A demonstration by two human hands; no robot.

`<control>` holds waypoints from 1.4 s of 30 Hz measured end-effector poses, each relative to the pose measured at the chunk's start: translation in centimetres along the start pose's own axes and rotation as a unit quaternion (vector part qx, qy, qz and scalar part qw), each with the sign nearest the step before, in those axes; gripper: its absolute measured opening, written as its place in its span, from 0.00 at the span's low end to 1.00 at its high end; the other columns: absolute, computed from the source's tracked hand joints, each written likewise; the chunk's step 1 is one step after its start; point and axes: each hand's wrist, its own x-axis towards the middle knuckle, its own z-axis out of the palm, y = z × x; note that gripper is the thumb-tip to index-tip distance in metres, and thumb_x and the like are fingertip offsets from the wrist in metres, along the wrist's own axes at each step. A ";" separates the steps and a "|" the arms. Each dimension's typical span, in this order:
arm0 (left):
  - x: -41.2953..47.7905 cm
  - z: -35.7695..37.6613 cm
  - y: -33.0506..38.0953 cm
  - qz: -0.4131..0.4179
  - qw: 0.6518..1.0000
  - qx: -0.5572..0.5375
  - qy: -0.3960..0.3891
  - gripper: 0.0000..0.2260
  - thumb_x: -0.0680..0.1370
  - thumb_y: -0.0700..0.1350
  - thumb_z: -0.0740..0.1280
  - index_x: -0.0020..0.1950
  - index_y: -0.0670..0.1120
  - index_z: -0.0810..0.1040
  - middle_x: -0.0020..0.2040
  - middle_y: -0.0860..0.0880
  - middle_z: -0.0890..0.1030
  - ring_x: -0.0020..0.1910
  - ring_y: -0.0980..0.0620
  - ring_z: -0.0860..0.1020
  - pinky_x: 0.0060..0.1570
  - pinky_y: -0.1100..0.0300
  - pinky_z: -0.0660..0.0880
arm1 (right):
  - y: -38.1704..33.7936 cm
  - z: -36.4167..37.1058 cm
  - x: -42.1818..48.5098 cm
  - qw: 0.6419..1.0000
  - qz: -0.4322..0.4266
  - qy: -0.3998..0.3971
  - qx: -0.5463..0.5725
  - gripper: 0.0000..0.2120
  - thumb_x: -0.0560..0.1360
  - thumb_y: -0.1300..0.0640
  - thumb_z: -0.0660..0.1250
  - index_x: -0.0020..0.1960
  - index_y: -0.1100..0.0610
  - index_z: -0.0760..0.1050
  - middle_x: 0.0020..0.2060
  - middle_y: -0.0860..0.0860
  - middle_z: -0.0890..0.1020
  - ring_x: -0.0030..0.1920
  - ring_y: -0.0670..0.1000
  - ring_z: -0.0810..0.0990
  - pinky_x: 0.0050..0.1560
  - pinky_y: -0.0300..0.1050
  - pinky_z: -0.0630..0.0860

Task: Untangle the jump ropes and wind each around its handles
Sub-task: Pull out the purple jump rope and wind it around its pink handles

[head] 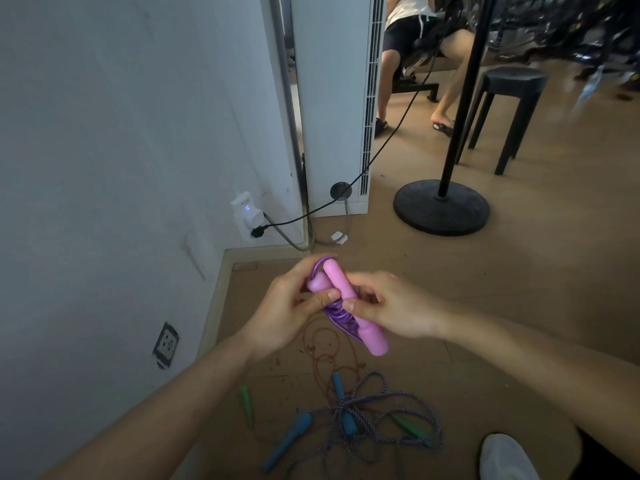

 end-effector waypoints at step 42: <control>0.3 -0.4 1.5 -0.091 0.972 -0.196 0.097 0.13 0.86 0.43 0.56 0.62 0.50 0.79 0.51 0.40 0.77 0.46 0.44 0.78 0.40 0.49 0.83 | 0.6 -0.1 -0.5 0.975 0.006 0.003 0.221 0.52 0.56 0.33 0.79 0.74 0.50 0.65 0.70 0.46 0.73 0.68 0.42 0.74 0.68 0.40 0.71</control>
